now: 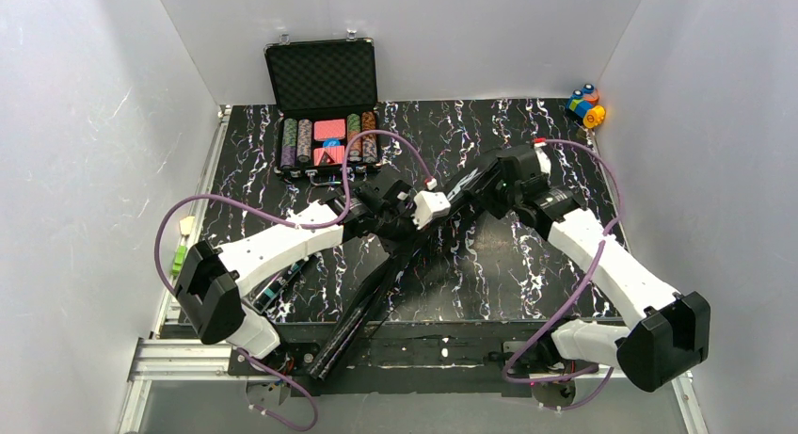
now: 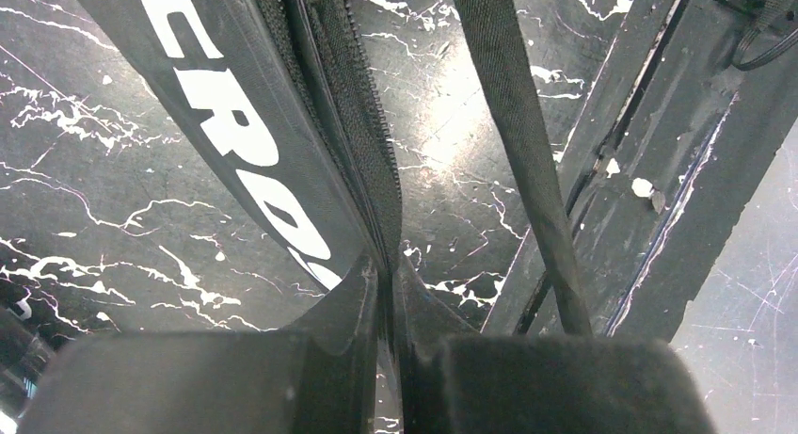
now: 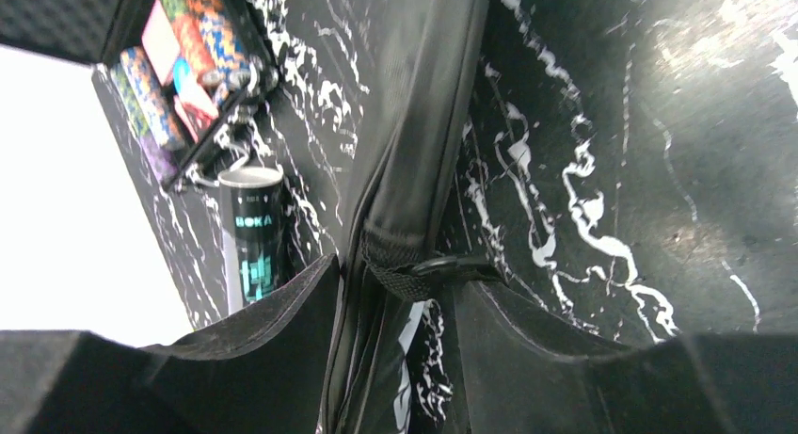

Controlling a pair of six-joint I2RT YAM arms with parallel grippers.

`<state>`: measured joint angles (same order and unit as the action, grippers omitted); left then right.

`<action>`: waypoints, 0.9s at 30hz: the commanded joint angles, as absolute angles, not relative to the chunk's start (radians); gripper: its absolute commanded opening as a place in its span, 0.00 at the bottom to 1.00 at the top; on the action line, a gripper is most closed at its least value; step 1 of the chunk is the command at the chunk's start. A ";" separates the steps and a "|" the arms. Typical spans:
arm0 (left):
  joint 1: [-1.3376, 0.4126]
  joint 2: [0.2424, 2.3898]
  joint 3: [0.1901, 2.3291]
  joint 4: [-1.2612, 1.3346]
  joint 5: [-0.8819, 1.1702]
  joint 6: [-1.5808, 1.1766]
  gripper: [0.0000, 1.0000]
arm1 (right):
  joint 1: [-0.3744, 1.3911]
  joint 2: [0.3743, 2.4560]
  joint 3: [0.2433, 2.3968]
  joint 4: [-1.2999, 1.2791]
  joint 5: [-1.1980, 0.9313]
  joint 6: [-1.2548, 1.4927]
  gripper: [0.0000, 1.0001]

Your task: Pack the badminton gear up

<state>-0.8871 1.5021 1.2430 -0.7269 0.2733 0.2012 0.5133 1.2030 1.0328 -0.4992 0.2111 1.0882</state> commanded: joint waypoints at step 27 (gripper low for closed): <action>-0.879 1.414 1.255 -0.697 0.351 0.203 0.00 | 0.332 0.996 0.987 -0.421 0.090 1.068 0.55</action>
